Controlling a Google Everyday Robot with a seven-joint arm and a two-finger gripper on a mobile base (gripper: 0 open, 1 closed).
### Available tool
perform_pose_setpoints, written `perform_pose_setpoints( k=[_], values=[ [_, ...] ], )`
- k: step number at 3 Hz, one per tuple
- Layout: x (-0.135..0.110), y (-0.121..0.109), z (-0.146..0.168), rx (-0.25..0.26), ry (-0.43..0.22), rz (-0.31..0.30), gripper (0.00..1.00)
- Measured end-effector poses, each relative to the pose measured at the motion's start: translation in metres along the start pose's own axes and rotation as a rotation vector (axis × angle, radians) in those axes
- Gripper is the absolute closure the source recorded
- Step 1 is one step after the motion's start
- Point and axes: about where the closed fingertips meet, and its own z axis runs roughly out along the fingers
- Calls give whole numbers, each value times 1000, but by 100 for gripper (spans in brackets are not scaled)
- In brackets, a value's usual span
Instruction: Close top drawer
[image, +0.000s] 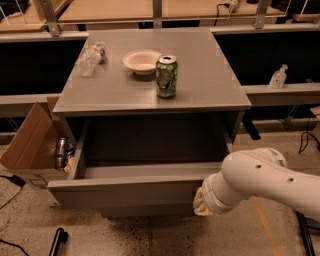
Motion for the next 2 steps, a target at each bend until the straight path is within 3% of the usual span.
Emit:
perform_pose_setpoints(
  k=[1,2],
  values=[
    [5,-26,7,26,31,-13,100],
    [5,-29,7,36,35,-16,100]
  ],
)
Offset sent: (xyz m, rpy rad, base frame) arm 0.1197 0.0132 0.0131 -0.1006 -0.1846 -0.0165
